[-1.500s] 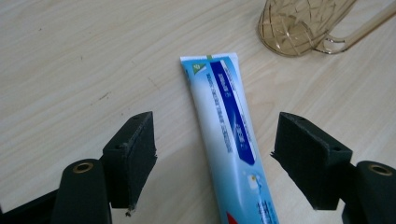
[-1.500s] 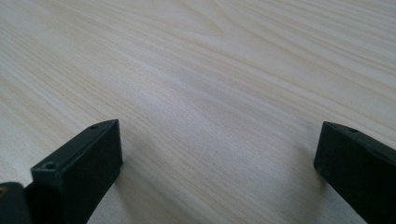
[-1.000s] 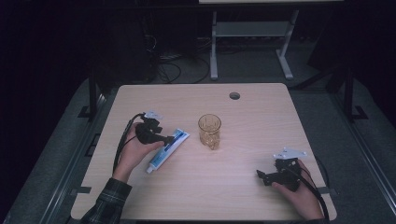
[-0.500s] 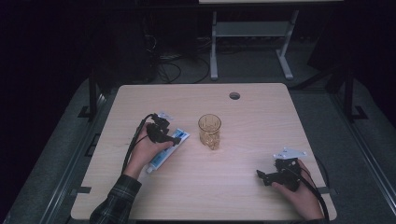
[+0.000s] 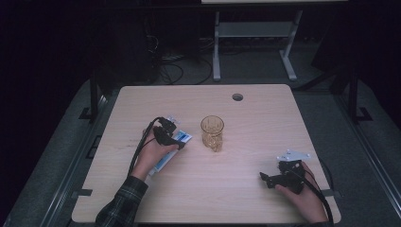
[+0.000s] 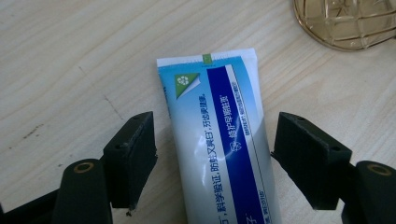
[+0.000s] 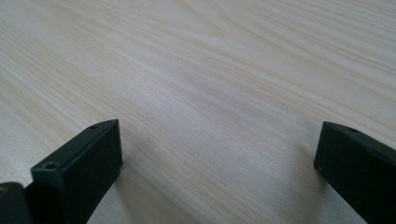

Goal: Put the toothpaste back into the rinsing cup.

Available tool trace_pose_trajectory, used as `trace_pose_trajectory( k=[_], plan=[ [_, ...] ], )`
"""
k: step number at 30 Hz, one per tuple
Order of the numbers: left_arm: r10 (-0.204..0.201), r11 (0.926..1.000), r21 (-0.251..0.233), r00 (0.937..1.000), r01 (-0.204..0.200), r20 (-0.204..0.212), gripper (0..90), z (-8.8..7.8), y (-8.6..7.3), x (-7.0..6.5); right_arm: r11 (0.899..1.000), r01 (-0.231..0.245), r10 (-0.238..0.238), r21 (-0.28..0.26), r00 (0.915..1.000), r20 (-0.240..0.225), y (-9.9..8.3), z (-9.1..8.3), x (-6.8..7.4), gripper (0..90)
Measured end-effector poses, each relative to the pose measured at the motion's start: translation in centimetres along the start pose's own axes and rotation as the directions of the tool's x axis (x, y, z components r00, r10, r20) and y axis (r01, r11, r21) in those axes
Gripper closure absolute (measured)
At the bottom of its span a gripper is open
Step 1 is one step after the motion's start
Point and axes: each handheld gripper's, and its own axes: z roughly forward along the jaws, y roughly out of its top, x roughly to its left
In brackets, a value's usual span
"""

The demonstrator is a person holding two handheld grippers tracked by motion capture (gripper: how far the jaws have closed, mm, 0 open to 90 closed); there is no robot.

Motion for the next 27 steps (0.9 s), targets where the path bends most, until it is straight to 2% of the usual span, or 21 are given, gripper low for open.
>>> trace_pose_trajectory(
  k=[8,14,17,27],
  plan=[
    [0.018,0.9995,0.028,0.9997,-0.017,-0.018,36.2,0.55,0.21,-0.38,1.0,-0.001,0.001,-0.001,1.0,0.0,0.0,0.0,0.0,0.5],
    [0.008,0.999,0.044,0.9998,-0.007,-0.021,39.3,0.44,0.31,-0.43,1.0,0.0,0.0,0.0,1.0,0.0,0.0,0.0,0.0,0.5],
    [0.004,0.9985,0.056,0.9998,-0.003,-0.018,44.8,0.34,0.38,-0.62,1.0,0.0,0.0,-0.001,1.0,0.0,0.0,0.0,0.0,0.4],
    [-0.02,0.9941,0.107,0.9995,0.023,-0.025,55.5,0.08,0.88,-0.86,1.0,-0.001,0.001,0.0,1.0,0.0,0.0,0.0,0.01,0.5]
  ],
)
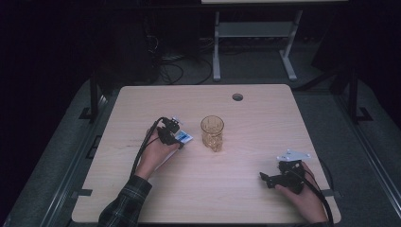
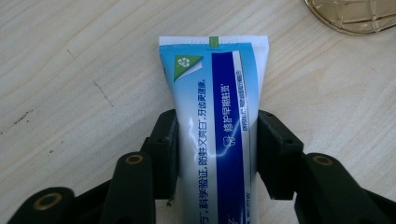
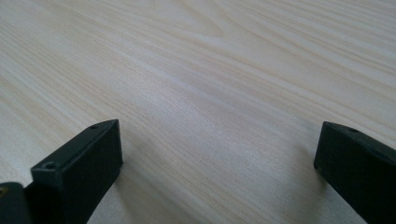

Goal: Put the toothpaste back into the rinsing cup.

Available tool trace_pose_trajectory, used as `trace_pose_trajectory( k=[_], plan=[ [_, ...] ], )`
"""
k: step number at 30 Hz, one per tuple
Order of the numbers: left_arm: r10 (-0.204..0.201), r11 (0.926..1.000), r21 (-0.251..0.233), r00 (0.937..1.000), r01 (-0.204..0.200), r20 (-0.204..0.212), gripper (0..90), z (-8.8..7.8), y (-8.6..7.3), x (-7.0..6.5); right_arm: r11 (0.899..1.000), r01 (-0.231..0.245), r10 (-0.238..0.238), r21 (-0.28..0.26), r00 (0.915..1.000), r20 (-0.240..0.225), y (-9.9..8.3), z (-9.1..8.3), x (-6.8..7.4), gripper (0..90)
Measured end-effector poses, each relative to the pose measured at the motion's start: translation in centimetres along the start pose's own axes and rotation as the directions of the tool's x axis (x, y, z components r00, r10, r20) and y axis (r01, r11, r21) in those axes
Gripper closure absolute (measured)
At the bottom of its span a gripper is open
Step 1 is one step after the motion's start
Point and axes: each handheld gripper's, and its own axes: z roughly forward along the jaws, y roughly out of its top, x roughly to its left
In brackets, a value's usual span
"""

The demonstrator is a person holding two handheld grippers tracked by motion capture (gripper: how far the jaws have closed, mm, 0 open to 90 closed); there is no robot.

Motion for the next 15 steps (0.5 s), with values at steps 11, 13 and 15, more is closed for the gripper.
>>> trace_pose_trajectory(
  k=[11,13,15],
  plan=[
    [-0.016,0.9997,0.017,0.9997,0.016,0.016,69.9,-0.79,0.19,0.1,1.0,0.0,0.0,0.0,1.0,0.0,0.0,0.0,0.0,0.5],
    [-0.017,0.9997,0.017,0.9997,0.017,0.017,72.1,-0.85,0.17,0.13,1.0,0.001,-0.001,0.0,1.0,0.0,0.0,0.0,-0.01,0.5],
    [-0.015,0.9998,0.016,0.9997,0.015,0.019,72.6,-0.94,0.18,0.13,1.0,0.001,-0.001,-0.001,1.0,0.0,0.0,0.0,-0.01,0.5]
  ],
)
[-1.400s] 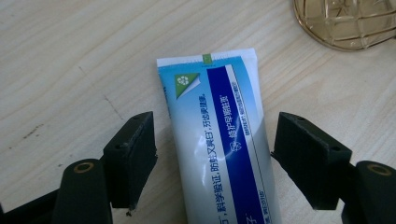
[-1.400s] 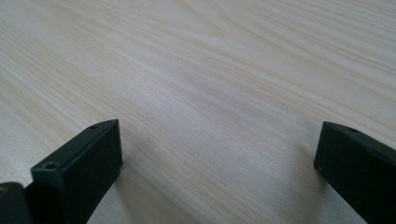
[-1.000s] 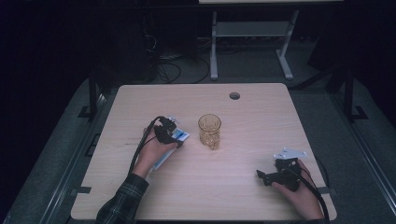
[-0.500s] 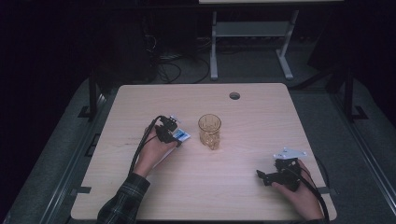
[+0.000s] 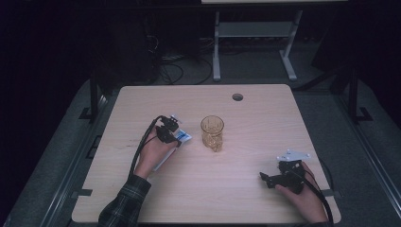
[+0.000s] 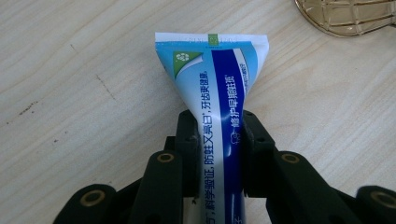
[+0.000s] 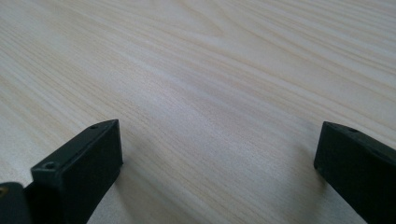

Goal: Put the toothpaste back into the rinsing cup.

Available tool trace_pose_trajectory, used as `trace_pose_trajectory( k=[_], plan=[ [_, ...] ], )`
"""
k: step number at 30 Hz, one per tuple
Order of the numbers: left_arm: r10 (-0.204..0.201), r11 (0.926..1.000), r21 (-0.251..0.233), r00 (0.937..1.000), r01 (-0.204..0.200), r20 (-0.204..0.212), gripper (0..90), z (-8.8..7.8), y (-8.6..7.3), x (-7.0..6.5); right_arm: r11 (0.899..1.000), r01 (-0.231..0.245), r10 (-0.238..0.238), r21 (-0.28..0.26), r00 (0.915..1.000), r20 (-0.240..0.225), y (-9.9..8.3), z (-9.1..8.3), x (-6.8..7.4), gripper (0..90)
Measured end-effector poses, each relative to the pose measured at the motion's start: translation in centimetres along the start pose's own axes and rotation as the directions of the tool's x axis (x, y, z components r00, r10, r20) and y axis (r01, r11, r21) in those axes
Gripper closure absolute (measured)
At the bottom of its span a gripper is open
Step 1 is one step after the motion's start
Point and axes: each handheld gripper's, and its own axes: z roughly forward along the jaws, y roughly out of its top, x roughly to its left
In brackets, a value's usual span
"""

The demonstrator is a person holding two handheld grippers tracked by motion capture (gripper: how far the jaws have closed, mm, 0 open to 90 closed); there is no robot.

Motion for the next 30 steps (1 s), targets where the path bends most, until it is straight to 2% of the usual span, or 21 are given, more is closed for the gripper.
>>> trace_pose_trajectory(
  k=[6,15,30],
  plan=[
    [0.003,0.9999,-0.01,0.9998,-0.002,0.02,73.4,-0.2,-0.1,0.2,1.0,-0.001,0.001,0.0,1.0,0.0,0.0,0.0,0.0,0.5],
    [-0.011,0.9979,-0.063,0.998,0.015,0.062,73.6,-1.5,-0.5,0.8,1.0,-0.001,0.001,0.001,1.0,0.0,0.0,0.0,0.0,0.4],
    [-0.003,0.9879,-0.154,0.9915,0.023,0.13,74.5,-4.3,-1.2,1.6,1.0,0.0,0.0,0.001,1.0,0.0,0.0,0.0,0.0,0.4]
  ],
)
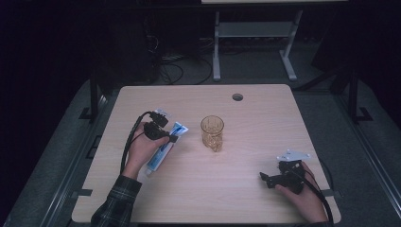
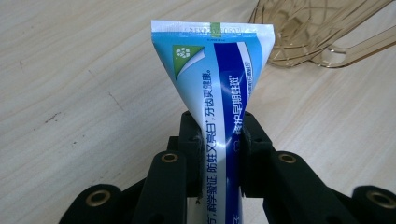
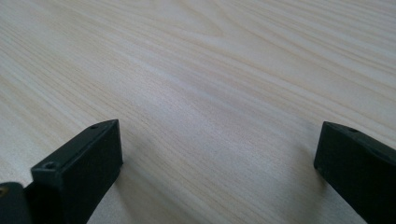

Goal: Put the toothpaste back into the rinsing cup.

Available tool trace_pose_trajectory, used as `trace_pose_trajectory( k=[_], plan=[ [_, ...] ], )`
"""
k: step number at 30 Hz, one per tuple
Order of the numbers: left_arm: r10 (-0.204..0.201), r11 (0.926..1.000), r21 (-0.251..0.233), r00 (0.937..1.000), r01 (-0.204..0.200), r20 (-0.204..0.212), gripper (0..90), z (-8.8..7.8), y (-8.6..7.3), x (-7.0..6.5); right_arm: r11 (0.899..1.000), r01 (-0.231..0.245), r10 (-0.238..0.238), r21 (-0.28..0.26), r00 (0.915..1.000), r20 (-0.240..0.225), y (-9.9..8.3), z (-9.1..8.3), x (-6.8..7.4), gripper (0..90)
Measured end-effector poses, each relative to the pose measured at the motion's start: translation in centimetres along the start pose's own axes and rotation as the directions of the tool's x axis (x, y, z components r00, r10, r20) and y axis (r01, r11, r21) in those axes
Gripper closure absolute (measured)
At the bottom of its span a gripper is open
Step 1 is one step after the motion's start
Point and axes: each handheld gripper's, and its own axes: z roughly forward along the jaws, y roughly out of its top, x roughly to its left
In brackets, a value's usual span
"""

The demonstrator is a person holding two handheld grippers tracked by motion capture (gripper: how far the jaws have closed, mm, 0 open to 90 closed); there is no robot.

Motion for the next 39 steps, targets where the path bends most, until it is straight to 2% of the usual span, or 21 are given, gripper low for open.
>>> trace_pose_trajectory(
  k=[4,13,20,22,24,28,33,35,39],
  plan=[
    [0.0,0.9998,-0.019,1.0,0.0,0.009,74.6,-0.9,0.0,0.1,1.0,-0.001,0.001,0.0,1.0,0.0,0.0,0.0,0.0,0.4],
    [0.0,0.9944,-0.106,0.9994,0.004,0.036,74.6,-3.4,-0.1,0.3,1.0,0.0,0.0,0.0,1.0,0.0,0.0,0.0,0.0,0.4],
    [0.018,0.9812,-0.193,0.9976,-0.005,0.067,74.3,-4.3,-0.5,0.7,1.0,0.001,-0.001,0.0,1.0,0.0,0.0,0.0,0.0,0.5],
    [0.026,0.9751,-0.222,0.9962,-0.007,0.083,74.3,-4.5,-0.6,0.9,1.0,0.0,0.0,0.0,1.0,0.0,0.0,0.0,0.0,0.5],
    [0.039,0.9657,-0.259,0.9948,-0.014,0.094,74.3,-4.6,-0.8,1.1,1.0,0.0,0.0,-0.001,1.0,0.0,0.0,0.0,0.0,0.5],
    [0.075,0.9453,-0.324,0.9908,-0.035,0.112,74.3,-4.9,-0.9,1.2,1.0,0.0,0.0,0.0,1.0,0.0,0.0,0.0,0.0,0.5],
    [0.119,0.9183,-0.392,0.983,-0.055,0.14,74.3,-5.3,-1.0,1.2,1.0,-0.001,0.001,0.0,1.0,0.0,0.0,0.0,0.0,0.5],
    [0.125,0.913,-0.404,0.9818,-0.058,0.143,74.3,-5.4,-1.0,1.1,1.0,-0.001,0.001,0.0,1.0,0.0,0.0,0.0,0.0,0.5],
    [0.138,0.9074,-0.415,0.9789,-0.064,0.151,74.2,-5.4,-0.9,1.1,1.0,0.0,0.0,0.0,1.0,0.0,0.0,0.0,0.0,0.5]
  ],
)
